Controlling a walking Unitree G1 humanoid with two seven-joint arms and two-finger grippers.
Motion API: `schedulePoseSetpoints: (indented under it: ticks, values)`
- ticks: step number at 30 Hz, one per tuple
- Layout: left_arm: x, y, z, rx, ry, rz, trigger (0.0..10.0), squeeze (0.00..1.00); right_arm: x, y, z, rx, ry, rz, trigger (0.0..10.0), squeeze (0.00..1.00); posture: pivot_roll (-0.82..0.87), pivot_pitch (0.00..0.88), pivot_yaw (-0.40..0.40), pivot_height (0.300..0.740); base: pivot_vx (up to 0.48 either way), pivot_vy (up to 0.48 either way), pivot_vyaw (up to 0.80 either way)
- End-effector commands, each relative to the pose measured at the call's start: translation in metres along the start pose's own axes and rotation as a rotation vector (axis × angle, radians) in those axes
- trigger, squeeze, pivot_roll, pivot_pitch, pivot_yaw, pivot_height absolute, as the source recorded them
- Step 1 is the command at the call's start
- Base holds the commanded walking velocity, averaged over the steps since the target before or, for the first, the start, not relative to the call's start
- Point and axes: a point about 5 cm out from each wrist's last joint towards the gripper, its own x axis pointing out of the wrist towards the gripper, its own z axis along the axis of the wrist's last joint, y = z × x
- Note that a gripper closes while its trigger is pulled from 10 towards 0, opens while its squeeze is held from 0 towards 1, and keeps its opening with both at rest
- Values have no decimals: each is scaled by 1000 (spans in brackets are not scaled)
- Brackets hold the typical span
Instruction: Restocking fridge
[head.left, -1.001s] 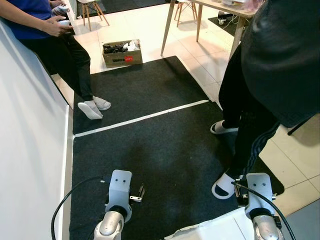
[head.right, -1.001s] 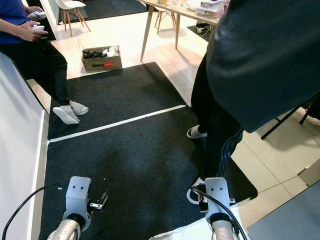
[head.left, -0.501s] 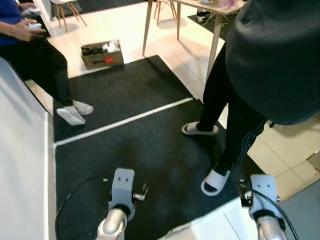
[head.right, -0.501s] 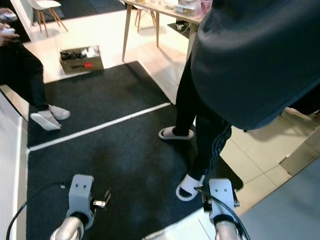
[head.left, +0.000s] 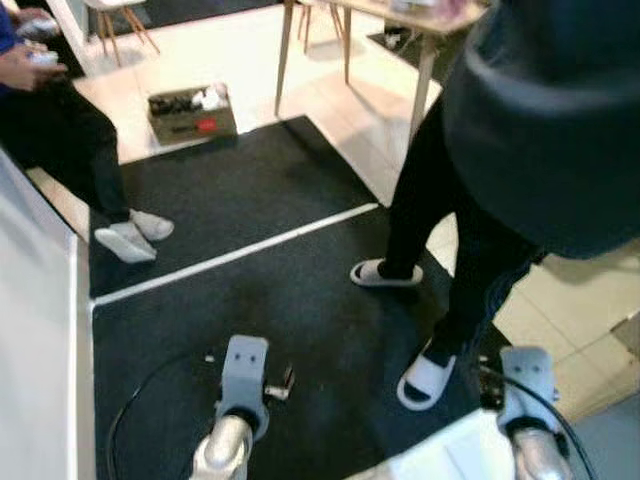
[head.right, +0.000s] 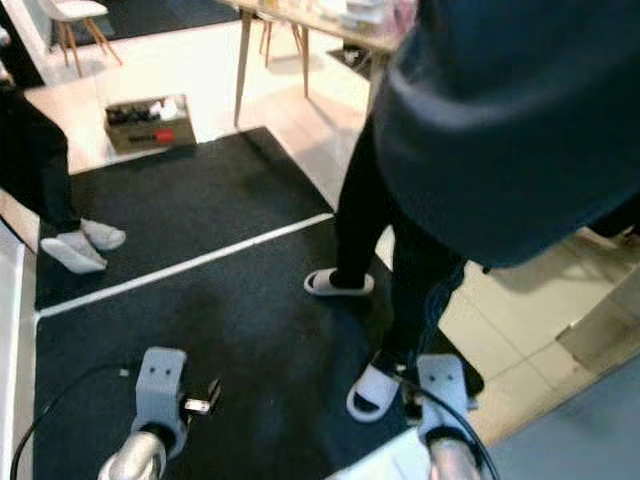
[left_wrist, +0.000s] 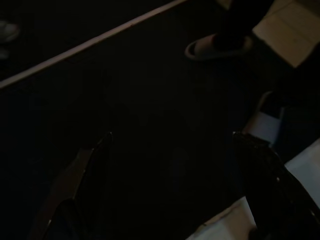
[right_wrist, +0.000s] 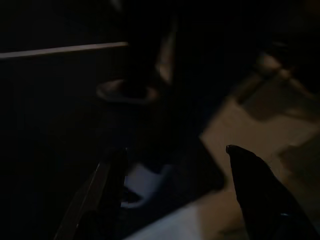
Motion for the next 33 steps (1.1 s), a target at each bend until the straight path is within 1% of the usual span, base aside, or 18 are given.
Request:
schedulePoseSetpoints:
  ticks: [1,33]
  values:
    - [-3,1,-8,4,34,1,10000,0,-4,-7,-7,-16,30,-15,10000,0,-211,212,63,707,311,0,0]
    - [-3,0,-8,1,38,2,10000,0,-4,-7,-8,-16,36,-14,10000,0,-208,220,62,707,309,0,0]
